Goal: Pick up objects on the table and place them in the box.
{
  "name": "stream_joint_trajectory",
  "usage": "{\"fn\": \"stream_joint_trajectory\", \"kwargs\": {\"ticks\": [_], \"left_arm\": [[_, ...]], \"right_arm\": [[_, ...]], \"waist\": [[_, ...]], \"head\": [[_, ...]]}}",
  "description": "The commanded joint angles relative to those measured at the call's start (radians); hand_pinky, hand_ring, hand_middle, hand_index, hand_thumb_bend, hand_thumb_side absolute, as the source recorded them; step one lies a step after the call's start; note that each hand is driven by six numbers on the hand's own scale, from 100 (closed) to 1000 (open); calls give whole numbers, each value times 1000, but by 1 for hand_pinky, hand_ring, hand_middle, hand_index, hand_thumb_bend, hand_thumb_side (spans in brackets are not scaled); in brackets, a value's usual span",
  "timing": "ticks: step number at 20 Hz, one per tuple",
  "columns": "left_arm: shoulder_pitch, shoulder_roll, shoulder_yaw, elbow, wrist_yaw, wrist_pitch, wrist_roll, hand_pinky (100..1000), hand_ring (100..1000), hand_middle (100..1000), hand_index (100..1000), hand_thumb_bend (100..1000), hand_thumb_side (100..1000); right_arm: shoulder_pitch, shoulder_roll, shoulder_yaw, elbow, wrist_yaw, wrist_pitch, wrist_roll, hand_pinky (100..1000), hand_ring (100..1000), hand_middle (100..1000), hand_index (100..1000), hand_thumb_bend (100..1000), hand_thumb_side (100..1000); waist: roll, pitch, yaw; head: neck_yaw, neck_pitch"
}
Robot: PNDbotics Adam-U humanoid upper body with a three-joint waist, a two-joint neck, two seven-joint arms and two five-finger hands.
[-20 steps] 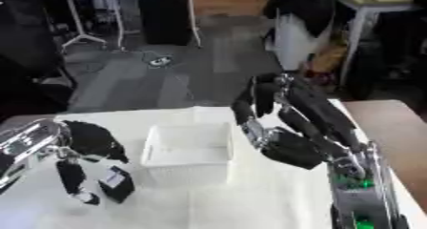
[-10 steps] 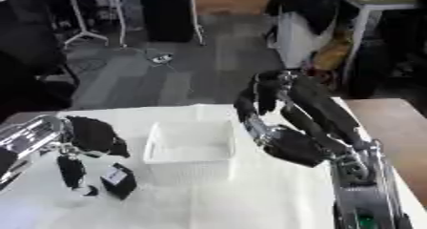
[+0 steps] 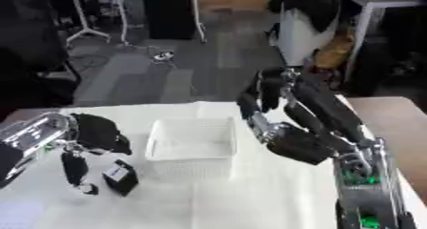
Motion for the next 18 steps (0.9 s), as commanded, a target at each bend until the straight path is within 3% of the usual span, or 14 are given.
{"fn": "stream_joint_trajectory", "kwargs": {"ticks": [1,18], "left_arm": [[-27,8,16,3,-12,-354,-358,891,866,919,1000,416,745],[-58,-50,73,134,-115,-354,-235,888,861,909,998,437,733]], "right_arm": [[-14,-1,4,-16,-3,-2,3,394,414,499,629,100,1000],[-16,11,8,-23,-6,-3,10,393,414,499,629,100,1000]], "waist": [[0,-10,-2],[-4,-4,-15]], "head": [[8,3],[17,14]]}}
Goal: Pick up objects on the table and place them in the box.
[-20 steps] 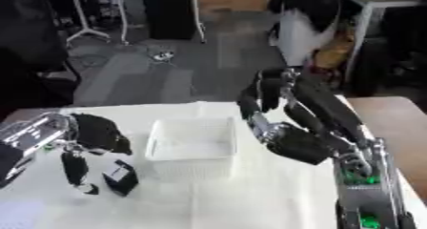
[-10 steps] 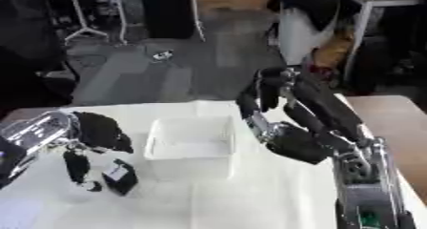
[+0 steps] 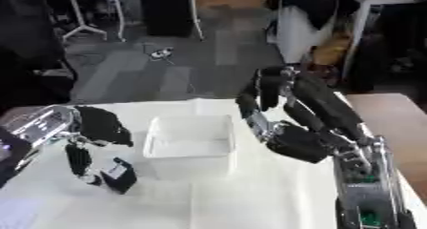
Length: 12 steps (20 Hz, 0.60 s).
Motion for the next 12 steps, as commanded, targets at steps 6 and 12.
{"fn": "stream_joint_trajectory", "kwargs": {"ticks": [6,12], "left_arm": [[-30,-5,37,61,-76,-307,-219,881,853,899,990,442,729],[-27,-21,40,91,-105,-307,-139,870,840,888,980,435,753]], "right_arm": [[-16,4,3,-24,-5,-1,4,393,414,499,629,100,1000],[-17,6,3,-26,-6,0,5,393,413,499,629,100,1000]], "waist": [[-1,-8,-4],[-2,-7,-6]], "head": [[16,3],[17,1]]}}
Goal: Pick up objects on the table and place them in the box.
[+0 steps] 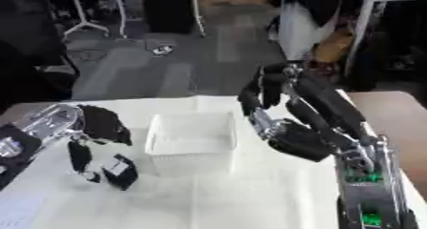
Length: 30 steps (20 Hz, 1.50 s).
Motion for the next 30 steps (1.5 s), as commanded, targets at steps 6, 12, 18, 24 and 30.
{"fn": "stream_joint_trajectory", "kwargs": {"ticks": [6,12,18,24,30], "left_arm": [[-12,3,18,26,-43,-238,-153,858,828,877,972,420,778],[-8,-9,25,45,-50,-238,-109,852,820,870,964,369,822],[-8,-15,48,66,-49,-238,-91,850,818,868,963,345,840],[-9,-16,68,83,-48,-238,-81,843,809,857,948,311,859],[-9,-13,95,106,-19,-238,-57,837,782,831,901,165,950]], "right_arm": [[-18,7,4,-24,-6,-1,6,393,414,499,629,100,1000],[-19,11,5,-26,-8,-2,8,392,413,499,630,100,1000],[-18,14,6,-27,-10,-3,14,393,413,499,630,100,1000],[-17,20,8,-31,-14,-6,22,392,413,498,630,100,1000],[-15,26,9,-37,-29,-10,14,389,410,491,624,100,1000]], "waist": [[-1,-8,-4],[-3,-6,-8],[-3,-5,-12],[-3,-3,-20],[-2,-3,-26]], "head": [[13,4],[12,6],[6,8],[2,11],[-10,16]]}}
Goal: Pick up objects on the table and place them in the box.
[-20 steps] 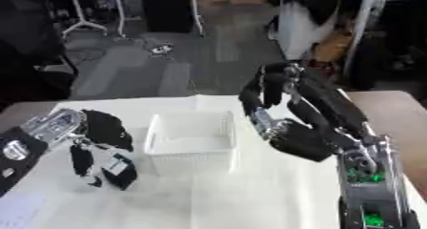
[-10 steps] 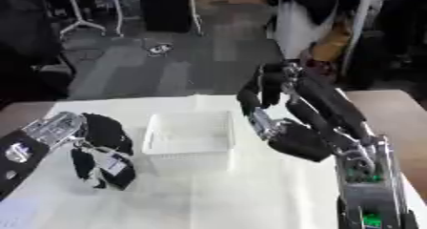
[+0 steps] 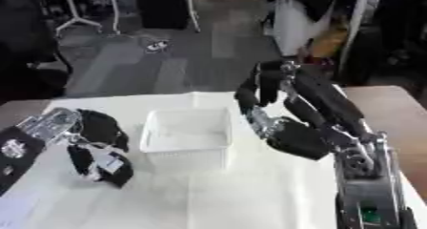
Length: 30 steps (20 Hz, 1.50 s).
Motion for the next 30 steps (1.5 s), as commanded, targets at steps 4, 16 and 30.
{"fn": "stream_joint_trajectory", "kwargs": {"ticks": [4,16,30], "left_arm": [[-19,13,30,20,35,-152,-129,824,770,818,887,123,975],[-17,4,40,43,128,-152,-109,738,613,661,676,127,999],[0,26,45,-5,263,-152,159,276,221,243,365,129,917]], "right_arm": [[-14,9,2,-23,-11,-2,-5,389,409,490,624,100,1000],[-16,7,0,-22,-10,0,-7,389,409,490,623,100,1000],[-16,4,-1,-21,-7,1,-9,388,409,487,621,100,1000]], "waist": [[1,-9,-2],[0,-9,2],[1,-10,6]], "head": [[-14,6],[-16,10],[-23,11]]}}
